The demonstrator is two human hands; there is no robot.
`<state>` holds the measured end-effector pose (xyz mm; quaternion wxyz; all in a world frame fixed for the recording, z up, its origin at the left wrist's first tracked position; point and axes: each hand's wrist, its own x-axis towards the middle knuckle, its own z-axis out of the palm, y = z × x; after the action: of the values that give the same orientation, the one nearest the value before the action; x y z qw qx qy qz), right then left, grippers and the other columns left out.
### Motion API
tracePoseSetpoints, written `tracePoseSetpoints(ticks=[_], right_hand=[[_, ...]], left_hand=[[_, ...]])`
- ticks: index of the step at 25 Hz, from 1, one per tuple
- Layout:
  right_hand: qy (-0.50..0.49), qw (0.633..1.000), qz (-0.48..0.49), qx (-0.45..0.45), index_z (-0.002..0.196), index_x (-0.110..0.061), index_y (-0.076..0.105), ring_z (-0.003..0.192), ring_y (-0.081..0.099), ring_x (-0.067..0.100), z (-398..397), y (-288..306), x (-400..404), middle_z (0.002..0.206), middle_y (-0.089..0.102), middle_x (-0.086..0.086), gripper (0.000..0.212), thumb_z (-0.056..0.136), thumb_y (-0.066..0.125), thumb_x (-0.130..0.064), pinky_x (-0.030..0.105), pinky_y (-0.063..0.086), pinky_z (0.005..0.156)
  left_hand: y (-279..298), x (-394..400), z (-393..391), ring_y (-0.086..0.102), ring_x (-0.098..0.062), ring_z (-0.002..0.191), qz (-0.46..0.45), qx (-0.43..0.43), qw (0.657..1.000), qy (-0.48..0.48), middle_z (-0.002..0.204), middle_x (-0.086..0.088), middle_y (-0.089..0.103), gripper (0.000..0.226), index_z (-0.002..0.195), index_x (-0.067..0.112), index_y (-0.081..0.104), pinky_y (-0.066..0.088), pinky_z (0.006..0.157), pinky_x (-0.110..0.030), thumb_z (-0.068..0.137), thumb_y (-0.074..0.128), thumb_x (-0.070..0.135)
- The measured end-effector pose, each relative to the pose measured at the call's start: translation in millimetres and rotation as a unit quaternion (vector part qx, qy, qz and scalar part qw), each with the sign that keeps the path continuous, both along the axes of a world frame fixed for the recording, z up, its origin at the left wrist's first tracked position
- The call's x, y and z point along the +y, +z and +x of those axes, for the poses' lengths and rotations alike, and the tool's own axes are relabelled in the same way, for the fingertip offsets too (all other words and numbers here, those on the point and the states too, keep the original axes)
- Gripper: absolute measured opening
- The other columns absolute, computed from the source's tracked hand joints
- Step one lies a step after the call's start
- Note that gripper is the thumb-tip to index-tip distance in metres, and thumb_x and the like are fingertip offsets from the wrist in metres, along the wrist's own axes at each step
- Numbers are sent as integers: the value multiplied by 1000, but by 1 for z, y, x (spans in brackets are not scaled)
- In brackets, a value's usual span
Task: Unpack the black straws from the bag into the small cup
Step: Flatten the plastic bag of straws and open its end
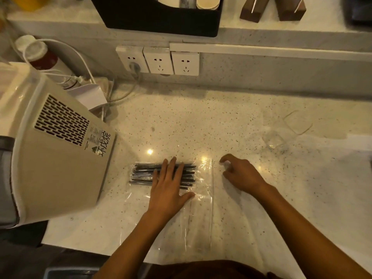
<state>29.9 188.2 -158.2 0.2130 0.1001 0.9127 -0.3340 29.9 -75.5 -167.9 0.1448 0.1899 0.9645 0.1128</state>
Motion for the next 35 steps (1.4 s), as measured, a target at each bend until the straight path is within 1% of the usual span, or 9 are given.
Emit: tracePoseSetpoints(ticks=[4,9,11,15,18,22,25,30,35], right_hand=[[57,996,-61,-12,111,-33,64,69,58,2,-39,3,2,72,56,-25,36,82,74,-15,21,39,62],[139,984,-49,-96,107,-28,68,89,58,10,-69,-4,-11,103,62,-12,31,77,76,-25,27,44,70],[152,982,-17,-109,100,-23,70,95,61,17,-75,-6,-12,103,66,-7,27,77,79,-33,32,50,77],[145,983,16,-108,91,-20,72,85,64,15,-74,-6,-12,90,71,-5,31,75,81,-46,34,52,78],[92,989,-101,-64,83,-17,74,77,64,10,-66,-8,-12,84,72,-5,21,78,84,-34,29,50,71],[43,975,-215,-27,77,-17,76,95,65,2,-55,-14,-12,104,74,-7,10,81,82,-23,23,44,77],[-8,967,-254,-12,68,-28,77,94,69,0,-50,-22,-15,102,78,-12,18,83,80,-17,24,50,80],[19,976,-214,45,72,-17,74,67,64,-8,-50,-25,-18,68,72,-20,14,83,80,-21,7,43,60],[43,987,-154,35,67,-17,72,69,61,6,-55,-23,-16,74,66,-8,24,79,83,-35,23,45,63]], left_hand=[[-11,3,2,-18,-26,154,-28,-24,999,6,172,-4,-6,115,162,28,5,-10,121,-55,75,58,81],[-23,0,4,-31,-25,151,-43,-58,997,2,167,1,-26,118,161,31,-9,-11,123,-59,75,52,85],[-26,-2,4,-34,-23,150,-44,-60,997,-1,167,2,-28,117,160,32,-11,-14,122,-58,75,47,87],[-30,-5,5,-32,-21,151,-26,-53,998,-1,168,2,-25,116,160,33,-10,-15,121,-55,73,40,91],[-32,-9,5,-29,-20,153,-5,-50,999,-7,170,2,-20,114,158,37,-14,-14,121,-54,74,40,91],[-32,-12,4,-23,-21,155,17,-46,999,-13,171,1,-15,111,158,38,-13,-11,123,-55,76,43,89],[-31,-13,4,-26,-19,154,11,-47,999,-16,170,2,-17,111,157,39,-15,-12,123,-55,76,42,89],[-32,-13,3,-25,-20,154,15,-47,999,-16,170,2,-16,111,156,40,-15,-13,122,-55,76,45,88],[-33,-14,3,-26,-18,153,17,-43,999,-18,170,3,-17,110,154,43,-20,-15,122,-53,74,40,91]])
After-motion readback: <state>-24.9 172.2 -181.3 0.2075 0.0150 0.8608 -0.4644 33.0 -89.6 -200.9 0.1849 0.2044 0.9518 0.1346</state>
